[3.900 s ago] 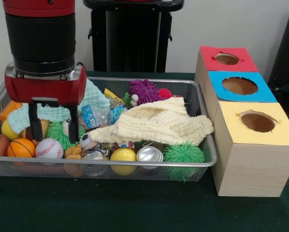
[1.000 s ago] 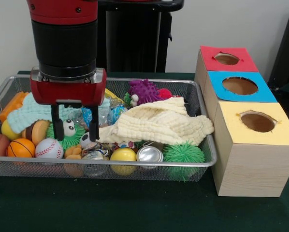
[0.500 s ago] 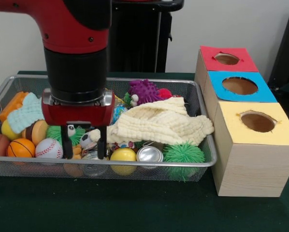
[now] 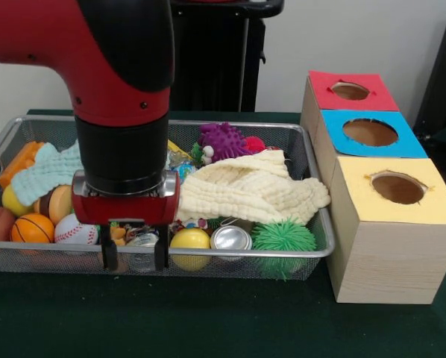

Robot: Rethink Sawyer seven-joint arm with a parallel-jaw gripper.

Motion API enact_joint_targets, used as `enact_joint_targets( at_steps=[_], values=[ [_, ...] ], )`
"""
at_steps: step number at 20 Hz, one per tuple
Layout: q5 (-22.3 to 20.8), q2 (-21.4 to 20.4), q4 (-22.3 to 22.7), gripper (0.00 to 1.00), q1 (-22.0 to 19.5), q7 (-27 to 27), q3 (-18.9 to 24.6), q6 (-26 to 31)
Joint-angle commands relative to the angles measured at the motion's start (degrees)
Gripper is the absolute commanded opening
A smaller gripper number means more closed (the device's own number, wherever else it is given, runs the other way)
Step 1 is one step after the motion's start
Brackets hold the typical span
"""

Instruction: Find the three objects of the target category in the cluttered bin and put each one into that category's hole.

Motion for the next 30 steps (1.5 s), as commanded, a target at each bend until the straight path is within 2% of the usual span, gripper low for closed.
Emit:
enact_joint_targets(
  at_steps=[1,5,11,15,22,30],
  values=[
    [-2.7,2.4,-3.5,1.00,0.5,-8.2,1.7,2.0],
    [-2.4,1.4,-2.7,1.00,0.3,-8.7,1.5,2.7],
    [-1.2,-4.6,2.5,1.00,-0.9,-9.0,0.6,4.8],
    [-1.1,-5.1,2.0,1.00,-1.2,-10.2,0.8,6.3],
    [-1.2,-6.0,3.3,1.00,-1.7,-10.5,0.9,6.0],
    [-1.2,-9.3,10.0,1.00,-3.2,-9.2,0.2,2.3]
  ],
)
